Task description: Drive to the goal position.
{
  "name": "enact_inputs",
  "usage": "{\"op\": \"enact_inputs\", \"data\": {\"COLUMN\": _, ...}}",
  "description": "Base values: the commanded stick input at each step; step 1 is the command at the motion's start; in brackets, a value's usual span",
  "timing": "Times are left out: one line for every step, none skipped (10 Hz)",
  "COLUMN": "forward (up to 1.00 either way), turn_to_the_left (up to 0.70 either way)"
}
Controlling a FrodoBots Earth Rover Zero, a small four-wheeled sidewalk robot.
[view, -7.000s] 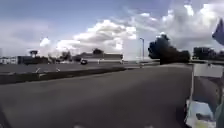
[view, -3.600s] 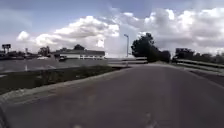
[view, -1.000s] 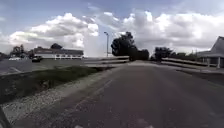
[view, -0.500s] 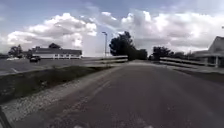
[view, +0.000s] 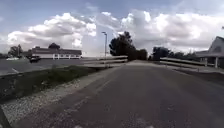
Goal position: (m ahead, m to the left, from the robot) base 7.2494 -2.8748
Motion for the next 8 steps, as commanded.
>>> {"op": "enact_inputs", "data": {"forward": 0.00, "turn_to_the_left": -0.70}}
{"op": "enact_inputs", "data": {"forward": 0.00, "turn_to_the_left": -0.70}}
{"op": "enact_inputs", "data": {"forward": 0.00, "turn_to_the_left": -0.70}}
{"op": "enact_inputs", "data": {"forward": 0.00, "turn_to_the_left": -0.70}}
{"op": "enact_inputs", "data": {"forward": 0.00, "turn_to_the_left": -0.70}}
{"op": "enact_inputs", "data": {"forward": 0.01, "turn_to_the_left": -0.70}}
{"op": "enact_inputs", "data": {"forward": 0.64, "turn_to_the_left": -0.38}}
{"op": "enact_inputs", "data": {"forward": 0.70, "turn_to_the_left": -0.35}}
